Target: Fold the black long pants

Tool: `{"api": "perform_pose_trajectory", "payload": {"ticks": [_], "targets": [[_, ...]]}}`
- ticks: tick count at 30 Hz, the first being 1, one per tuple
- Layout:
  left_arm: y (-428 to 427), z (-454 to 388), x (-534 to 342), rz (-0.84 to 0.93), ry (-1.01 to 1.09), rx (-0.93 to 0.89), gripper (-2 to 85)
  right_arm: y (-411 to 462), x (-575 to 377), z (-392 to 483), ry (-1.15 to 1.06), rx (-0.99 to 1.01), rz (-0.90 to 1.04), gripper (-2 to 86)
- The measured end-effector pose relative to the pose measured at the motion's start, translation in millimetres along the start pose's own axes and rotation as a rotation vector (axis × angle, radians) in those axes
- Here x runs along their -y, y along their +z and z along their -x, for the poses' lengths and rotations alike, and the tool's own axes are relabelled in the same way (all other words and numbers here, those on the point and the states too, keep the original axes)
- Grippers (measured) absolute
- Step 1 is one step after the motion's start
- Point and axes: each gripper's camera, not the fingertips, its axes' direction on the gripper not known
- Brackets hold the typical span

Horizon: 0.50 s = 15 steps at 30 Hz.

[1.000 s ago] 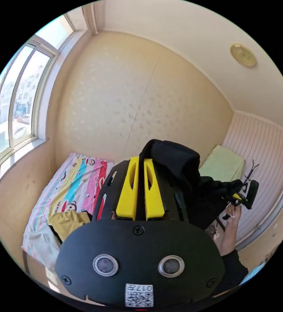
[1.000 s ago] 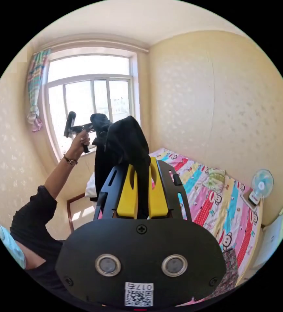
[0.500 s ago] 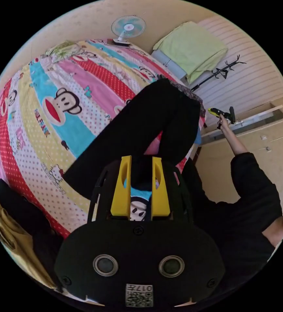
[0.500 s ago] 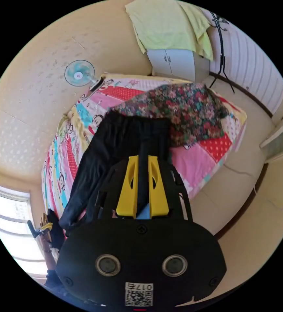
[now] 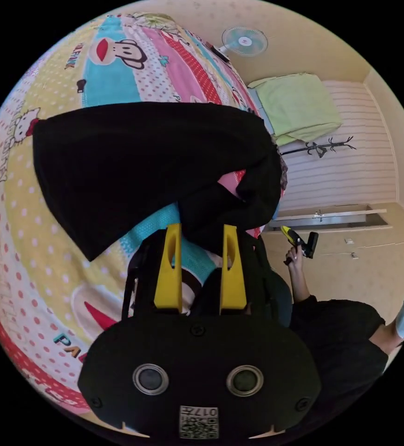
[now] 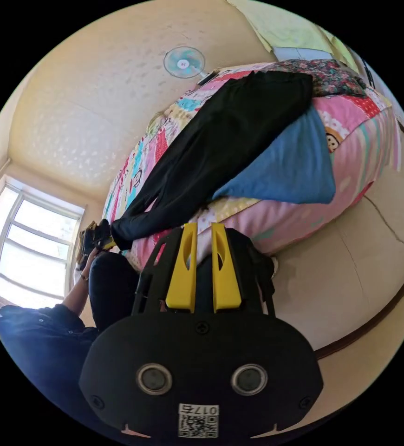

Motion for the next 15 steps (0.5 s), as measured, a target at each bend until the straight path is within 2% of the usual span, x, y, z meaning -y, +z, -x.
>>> {"api": "perform_pose_trajectory", "payload": {"ticks": [3,5,7,9,11,13,14,15], "targets": [[10.6,-17.2,37.4,0.104,0.035,0.131,7.4,20.4,8.8,11.6,-0.025,0.053,0.051,4.5],[-3.7,-27.8,56.1,0.143,0.042,0.148,5.4,20.3,14.0,17.5,-0.038,0.095,0.036,3.4],[-44.5,-40.6,64.8,0.06,0.037,0.016,4.9,13.0,17.9,20.2,-0.044,0.121,0.007,2.6],[-115.8,-54.3,61.0,-0.139,0.072,-0.245,4.5,-0.7,19.9,19.8,-0.056,0.126,-0.021,1.9],[-151.4,-43.7,56.3,-0.239,-0.006,-0.319,4.1,-8.8,17.7,16.2,-0.057,0.109,-0.036,1.8],[-169.9,-18.9,53.9,-0.271,-0.13,-0.209,2.0,-12.4,13.5,11.2,-0.056,0.088,-0.042,1.9],[-175.2,1.4,47.0,-0.275,-0.247,-0.096,2.2,-11.8,10.2,7.8,-0.056,0.071,-0.04,2.2],[-176.5,17.3,36.8,-0.287,-0.306,-0.065,3.4,-8.9,7.3,4.9,-0.053,0.055,-0.028,2.7]]}}
